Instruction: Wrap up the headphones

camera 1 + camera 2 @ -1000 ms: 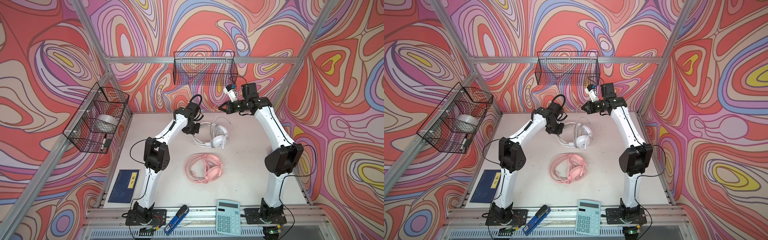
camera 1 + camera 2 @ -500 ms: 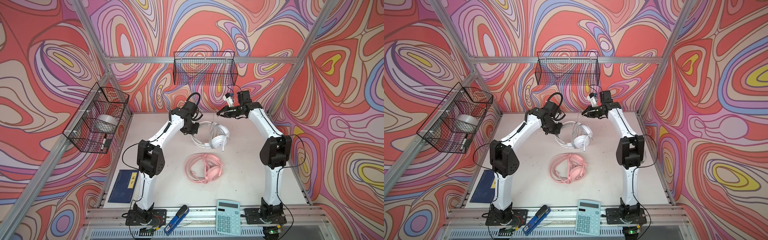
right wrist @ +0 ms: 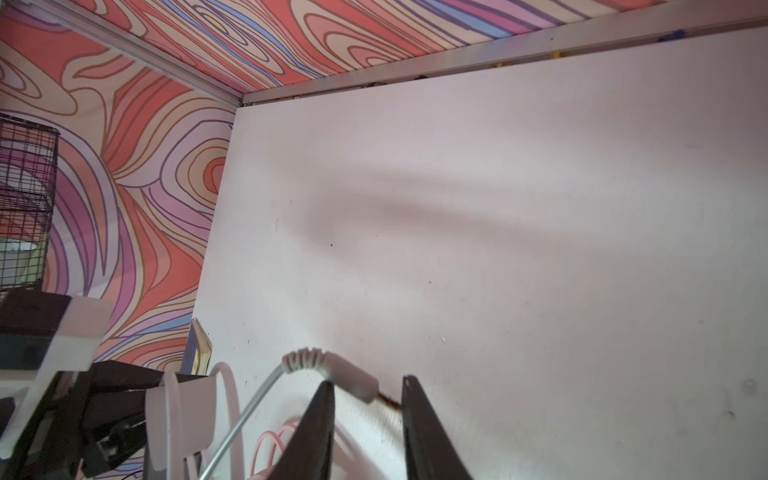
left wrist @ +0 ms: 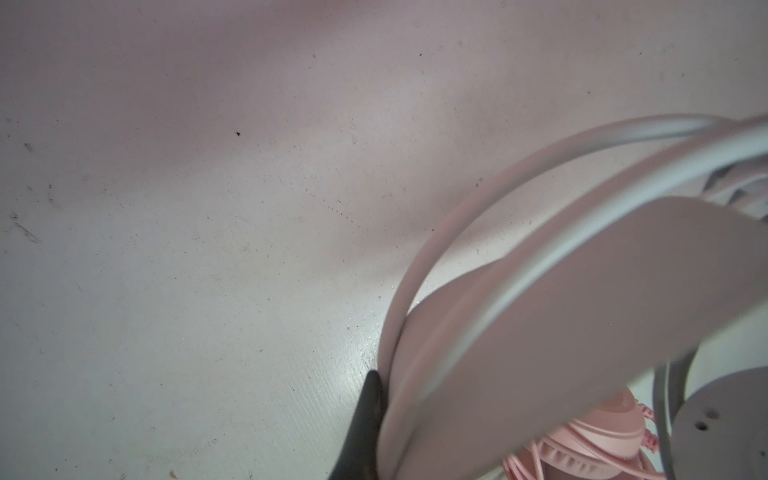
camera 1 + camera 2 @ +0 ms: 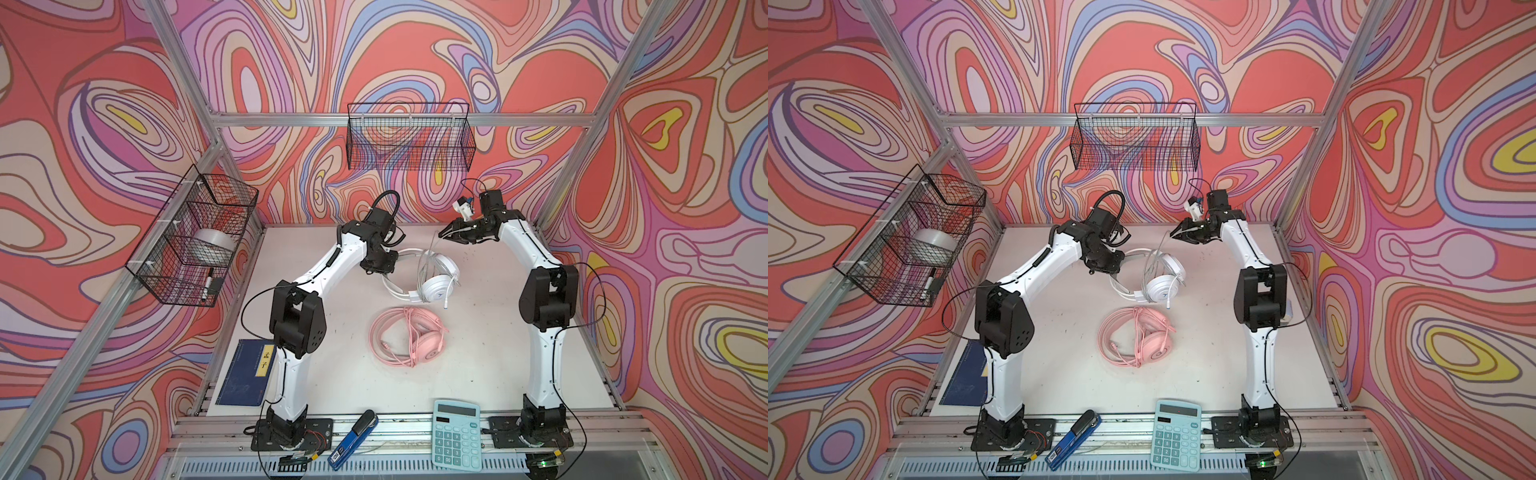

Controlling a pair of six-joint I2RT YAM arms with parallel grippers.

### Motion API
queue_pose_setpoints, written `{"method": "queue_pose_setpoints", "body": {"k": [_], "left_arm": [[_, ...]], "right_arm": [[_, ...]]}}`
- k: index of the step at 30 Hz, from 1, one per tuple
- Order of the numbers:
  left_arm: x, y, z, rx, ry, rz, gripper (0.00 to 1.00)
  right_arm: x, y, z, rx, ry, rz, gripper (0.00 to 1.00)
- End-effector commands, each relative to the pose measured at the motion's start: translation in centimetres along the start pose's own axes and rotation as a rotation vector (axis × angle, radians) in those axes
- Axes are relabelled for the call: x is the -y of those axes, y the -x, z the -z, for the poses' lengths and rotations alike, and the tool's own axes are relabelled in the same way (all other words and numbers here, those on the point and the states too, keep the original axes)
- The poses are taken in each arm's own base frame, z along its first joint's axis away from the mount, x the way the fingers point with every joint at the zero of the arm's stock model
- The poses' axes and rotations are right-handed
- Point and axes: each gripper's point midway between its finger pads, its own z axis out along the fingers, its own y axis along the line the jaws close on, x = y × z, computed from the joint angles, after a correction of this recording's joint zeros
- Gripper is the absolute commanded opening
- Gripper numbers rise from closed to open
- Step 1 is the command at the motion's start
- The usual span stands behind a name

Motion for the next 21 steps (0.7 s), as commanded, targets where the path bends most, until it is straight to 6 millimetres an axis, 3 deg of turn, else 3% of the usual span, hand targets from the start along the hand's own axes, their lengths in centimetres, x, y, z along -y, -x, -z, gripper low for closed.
{"method": "queue_pose_setpoints", "body": {"k": [1, 6, 11, 14, 21], "left_arm": [[1.8, -0.5, 2.6, 0.014, -0.079, -0.044, 0.00], [1.5, -1.0, 2.6, 0.011, -0.094, -0.037, 0.00], [0.5, -1.4, 2.7, 0.002, -0.100, -0.008, 0.00], [0.0, -1.4, 2.7, -0.003, -0.093, 0.020, 0.00], [-2.1, 0.1, 2.9, 0.037, -0.069, 0.112, 0.00]], "right_arm": [[3.3, 0.6, 1.0, 0.038, -0.080, -0.049, 0.40], [5.3, 0.2, 2.2, 0.044, -0.145, -0.074, 0.47], [6.5, 0.2, 3.3, 0.051, -0.223, -0.067, 0.49], [6.7, 0.3, 4.2, 0.067, -0.265, -0.047, 0.51], [5.1, 0.0, 7.3, 0.129, -0.318, 0.032, 0.59]]}}
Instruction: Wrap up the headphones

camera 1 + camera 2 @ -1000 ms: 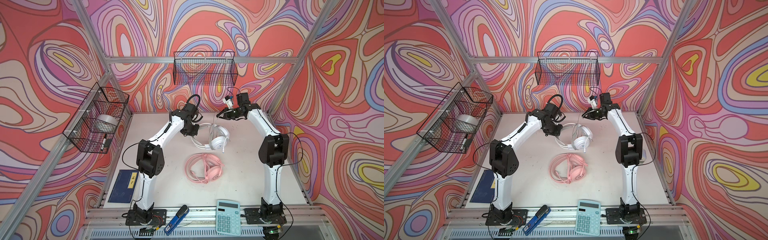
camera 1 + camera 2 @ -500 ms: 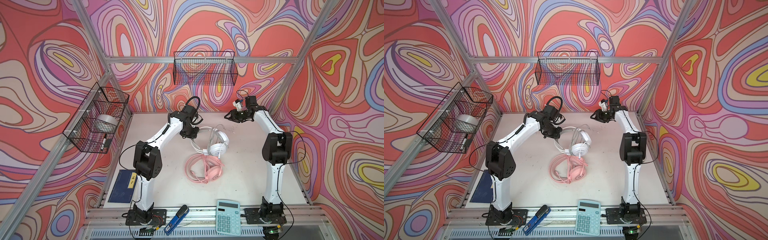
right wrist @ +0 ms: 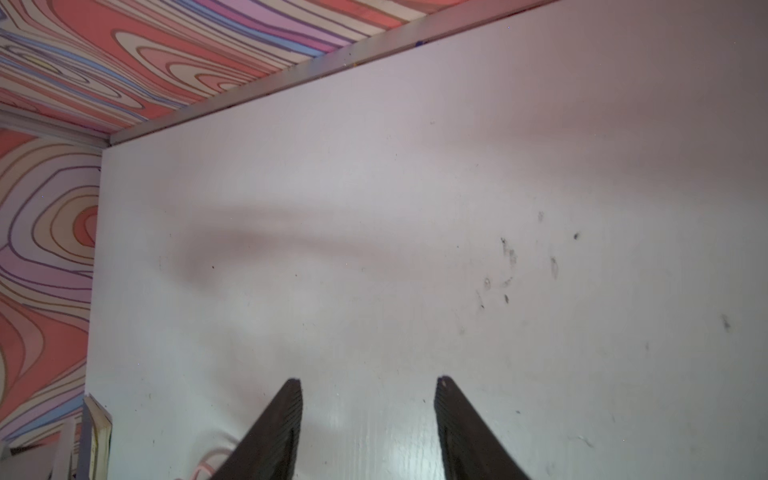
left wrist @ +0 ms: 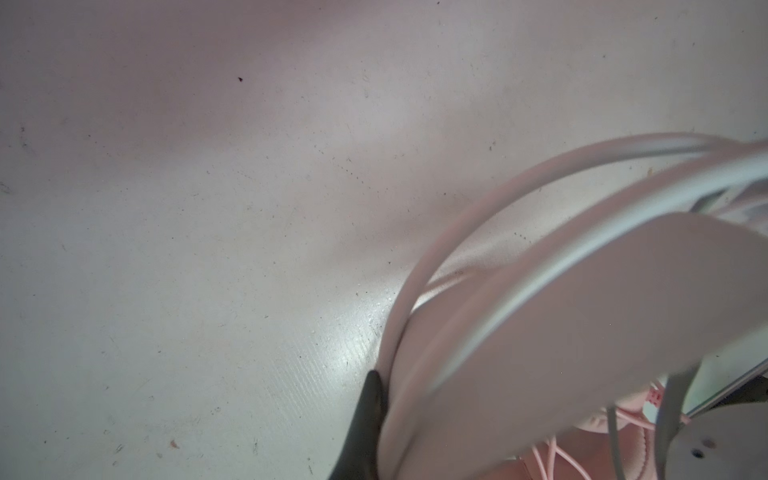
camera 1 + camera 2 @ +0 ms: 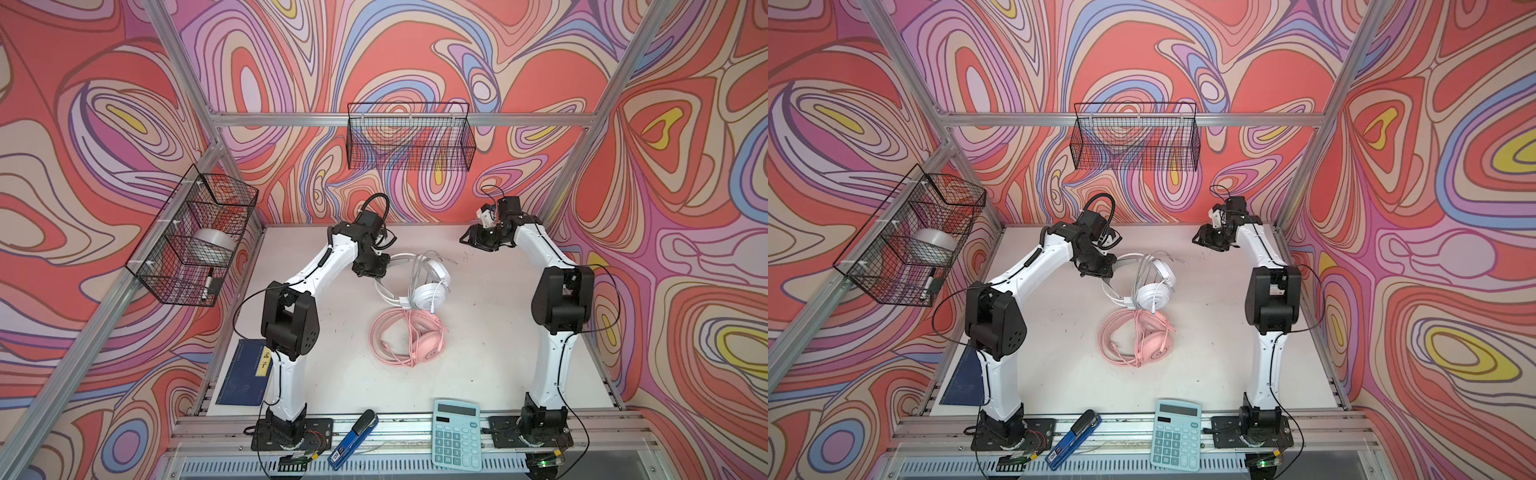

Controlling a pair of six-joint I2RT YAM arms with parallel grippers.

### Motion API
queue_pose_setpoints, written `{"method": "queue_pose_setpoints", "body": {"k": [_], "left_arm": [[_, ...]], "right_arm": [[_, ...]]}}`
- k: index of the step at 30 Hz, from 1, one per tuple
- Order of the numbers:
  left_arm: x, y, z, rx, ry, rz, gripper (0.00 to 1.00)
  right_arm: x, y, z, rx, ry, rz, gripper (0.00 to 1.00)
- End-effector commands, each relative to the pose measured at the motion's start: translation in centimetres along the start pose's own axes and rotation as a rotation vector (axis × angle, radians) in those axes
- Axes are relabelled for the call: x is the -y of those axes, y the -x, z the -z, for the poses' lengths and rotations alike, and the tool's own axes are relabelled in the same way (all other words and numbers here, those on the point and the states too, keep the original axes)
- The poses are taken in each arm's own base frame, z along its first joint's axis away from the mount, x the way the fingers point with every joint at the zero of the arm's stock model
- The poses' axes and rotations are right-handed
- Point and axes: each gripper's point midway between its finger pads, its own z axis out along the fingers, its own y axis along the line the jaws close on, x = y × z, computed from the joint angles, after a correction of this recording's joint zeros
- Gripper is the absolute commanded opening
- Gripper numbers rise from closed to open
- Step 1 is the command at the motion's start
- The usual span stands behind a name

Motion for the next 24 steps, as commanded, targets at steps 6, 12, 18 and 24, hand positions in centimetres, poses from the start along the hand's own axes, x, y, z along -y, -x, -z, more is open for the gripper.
{"method": "queue_pose_setpoints", "body": {"k": [6, 12, 18, 24], "left_arm": [[-1.7, 4.1, 2.7, 0.145, -0.027, 0.112, 0.00], [-3.9, 6.2, 1.4, 0.178, -0.002, 0.144, 0.00], [-5.6, 7.4, -1.1, 0.169, 0.034, 0.120, 0.00], [-6.9, 8.0, -3.9, 0.154, 0.038, 0.118, 0.00]], "right_arm": [[-2.4, 0.6, 7.9, 0.209, -0.073, 0.138, 0.73], [-3.6, -1.9, 11.3, 0.277, -0.073, 0.192, 0.98], [-4.2, -6.0, 11.7, 0.327, -0.006, 0.220, 0.98], [-3.5, -10.1, 10.8, 0.316, -0.013, 0.210, 0.99]]}}
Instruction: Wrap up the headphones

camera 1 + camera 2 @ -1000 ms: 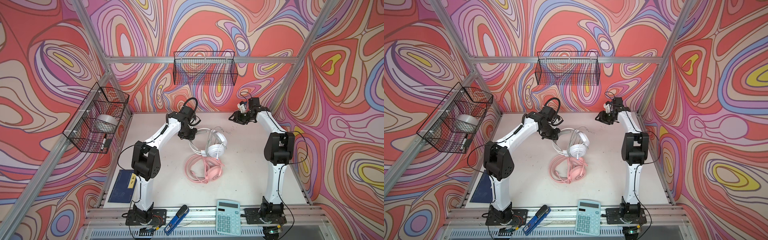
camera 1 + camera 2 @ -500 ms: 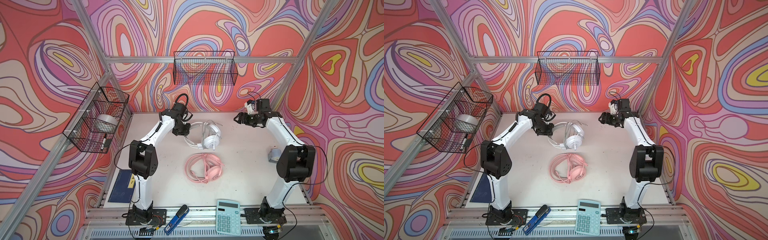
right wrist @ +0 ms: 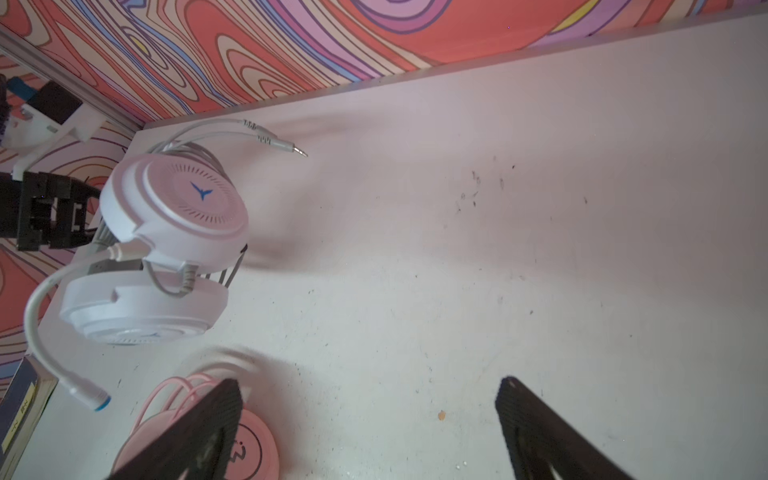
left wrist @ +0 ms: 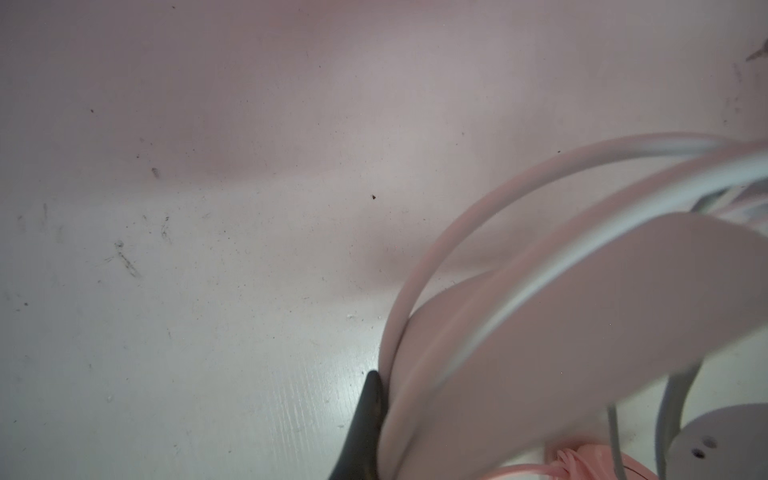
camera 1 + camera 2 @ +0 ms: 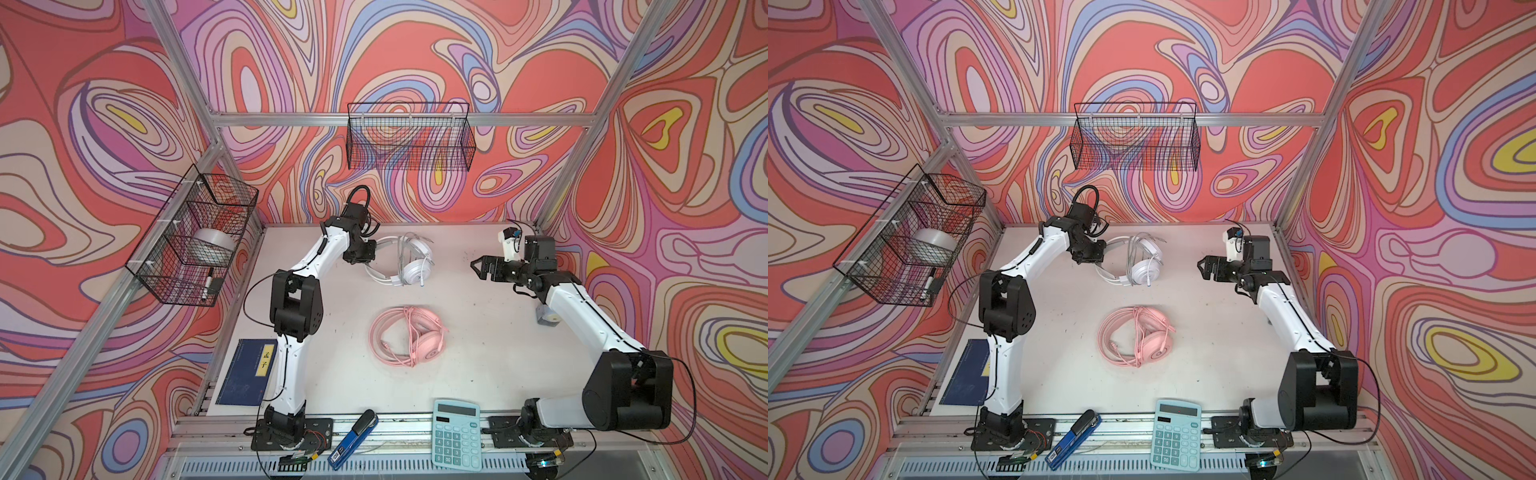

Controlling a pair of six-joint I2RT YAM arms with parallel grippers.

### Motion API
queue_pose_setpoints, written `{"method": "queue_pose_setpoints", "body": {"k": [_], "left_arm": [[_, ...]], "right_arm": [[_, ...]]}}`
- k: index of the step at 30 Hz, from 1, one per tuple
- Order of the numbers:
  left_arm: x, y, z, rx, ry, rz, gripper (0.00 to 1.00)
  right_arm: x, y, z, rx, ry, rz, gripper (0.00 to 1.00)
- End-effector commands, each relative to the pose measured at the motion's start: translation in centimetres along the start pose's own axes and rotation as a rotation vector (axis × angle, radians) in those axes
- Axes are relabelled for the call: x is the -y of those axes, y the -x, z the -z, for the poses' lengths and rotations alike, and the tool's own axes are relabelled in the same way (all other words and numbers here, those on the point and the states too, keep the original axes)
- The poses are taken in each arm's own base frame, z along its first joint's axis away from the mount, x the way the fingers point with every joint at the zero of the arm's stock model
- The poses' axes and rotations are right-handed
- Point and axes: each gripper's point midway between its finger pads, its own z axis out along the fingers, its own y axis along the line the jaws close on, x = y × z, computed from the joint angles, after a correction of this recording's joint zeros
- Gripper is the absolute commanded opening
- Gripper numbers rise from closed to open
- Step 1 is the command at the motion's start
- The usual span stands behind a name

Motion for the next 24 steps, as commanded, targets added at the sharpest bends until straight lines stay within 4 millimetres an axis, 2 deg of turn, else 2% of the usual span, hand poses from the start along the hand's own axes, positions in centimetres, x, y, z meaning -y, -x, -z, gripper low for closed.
{"method": "queue_pose_setpoints", "body": {"k": [1, 4, 9, 19, 24], "left_arm": [[0.2, 2.2, -0.1, 0.064, -0.031, -0.018, 0.00], [-0.4, 2.3, -1.8, 0.059, -0.014, -0.019, 0.00], [-1.3, 2.8, -3.9, 0.054, 0.000, -0.018, 0.00], [-3.1, 3.4, -6.5, 0.067, 0.053, 0.008, 0.00], [-3.9, 3.5, -7.0, 0.070, 0.081, 0.014, 0.02]], "right_arm": [[-0.7, 0.1, 0.6, 0.062, 0.003, 0.029, 0.99], [-0.7, -1.3, 0.8, 0.056, -0.005, 0.033, 0.99], [-0.7, -2.6, 1.6, 0.055, -0.021, 0.044, 0.99], [-0.6, -2.6, 2.1, 0.054, -0.041, 0.041, 0.98], [-0.7, -2.0, 2.3, 0.065, -0.044, 0.046, 0.98]]}}
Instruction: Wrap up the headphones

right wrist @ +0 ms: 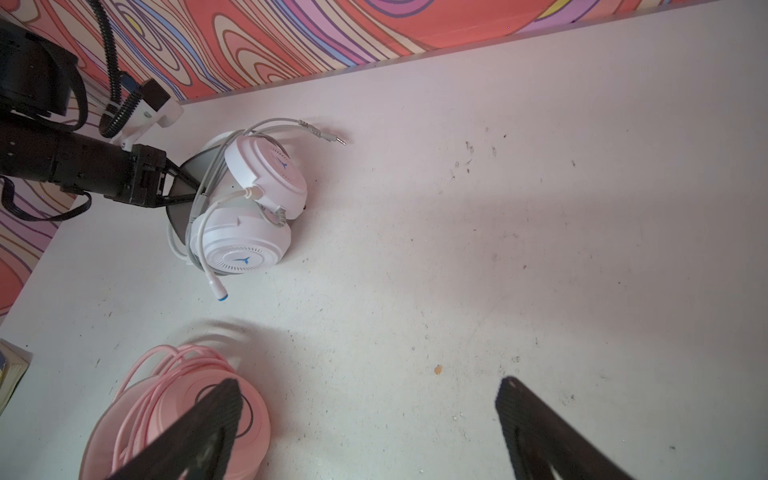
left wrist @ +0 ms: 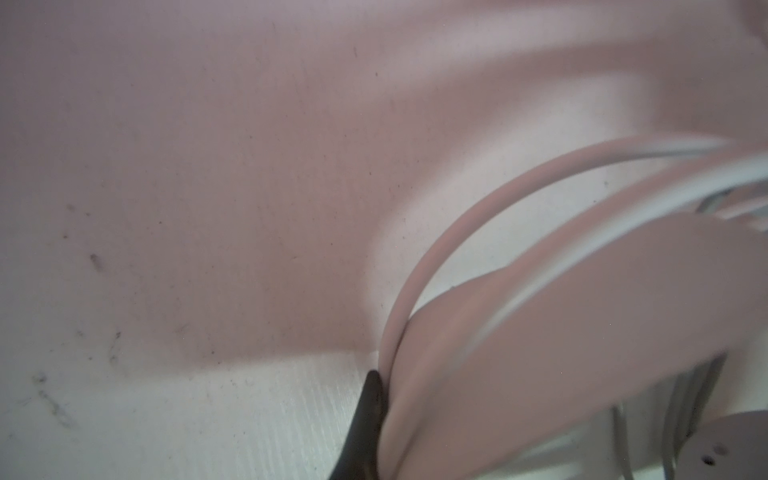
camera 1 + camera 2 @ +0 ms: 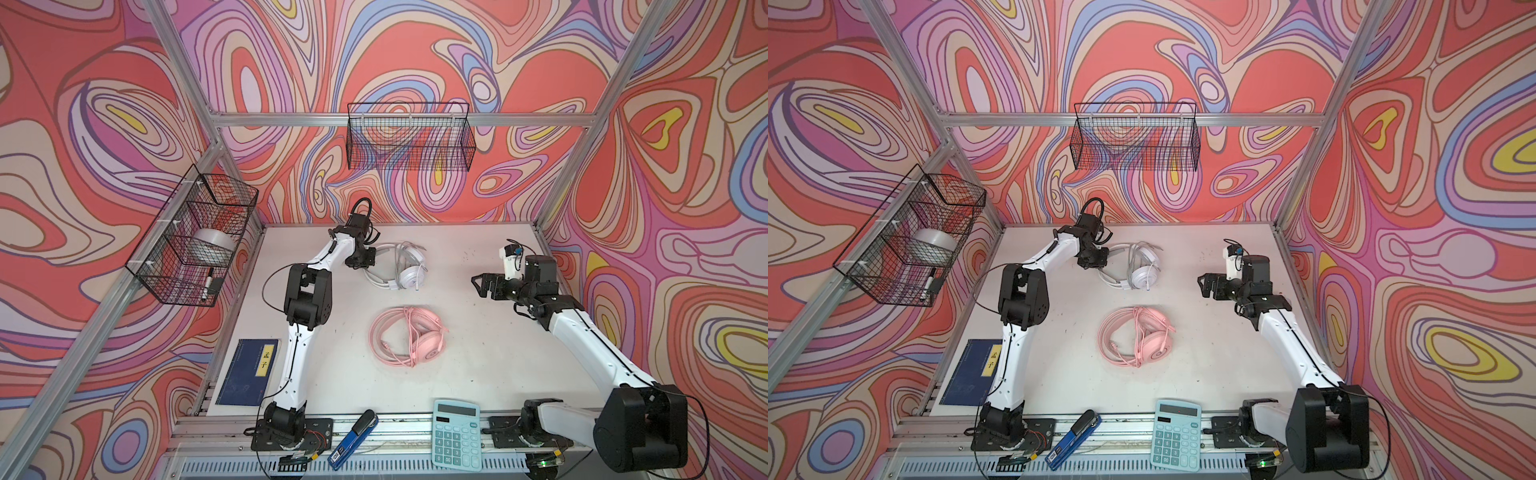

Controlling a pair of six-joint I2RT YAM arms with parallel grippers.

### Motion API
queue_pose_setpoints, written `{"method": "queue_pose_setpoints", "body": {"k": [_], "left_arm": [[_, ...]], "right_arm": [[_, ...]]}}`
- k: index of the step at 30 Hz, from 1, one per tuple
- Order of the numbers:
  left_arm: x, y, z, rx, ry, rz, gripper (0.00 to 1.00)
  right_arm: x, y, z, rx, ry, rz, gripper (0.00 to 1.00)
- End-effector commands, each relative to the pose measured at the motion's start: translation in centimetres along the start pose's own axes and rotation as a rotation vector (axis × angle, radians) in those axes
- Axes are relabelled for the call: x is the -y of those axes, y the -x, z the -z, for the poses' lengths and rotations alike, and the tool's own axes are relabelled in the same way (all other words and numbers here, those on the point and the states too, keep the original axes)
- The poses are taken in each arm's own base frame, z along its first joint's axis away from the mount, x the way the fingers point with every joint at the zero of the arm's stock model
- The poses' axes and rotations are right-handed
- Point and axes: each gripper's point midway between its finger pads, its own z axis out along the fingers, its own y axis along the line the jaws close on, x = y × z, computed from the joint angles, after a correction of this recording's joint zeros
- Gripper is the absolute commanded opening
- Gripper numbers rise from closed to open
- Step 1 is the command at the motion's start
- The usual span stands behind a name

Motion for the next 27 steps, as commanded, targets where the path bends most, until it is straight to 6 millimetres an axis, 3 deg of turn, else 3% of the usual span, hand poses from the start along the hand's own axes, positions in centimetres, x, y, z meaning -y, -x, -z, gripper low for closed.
{"method": "queue_pose_setpoints", "body": {"k": [1, 16, 27], "left_arm": [[-0.8, 2.1, 0.0, 0.066, 0.014, 0.020, 0.04], [-1.0, 1.2, -1.1, 0.024, 0.000, 0.058, 0.32], [-0.5, 0.6, -0.6, 0.013, -0.025, 0.098, 0.64]], "right_arm": [[-0.2, 0.7, 0.4, 0.018, -0.011, 0.017, 0.98], [-0.1, 0.8, 0.8, 0.016, -0.026, 0.012, 0.98], [-0.3, 1.1, 0.8, 0.015, -0.019, 0.016, 0.98]]}}
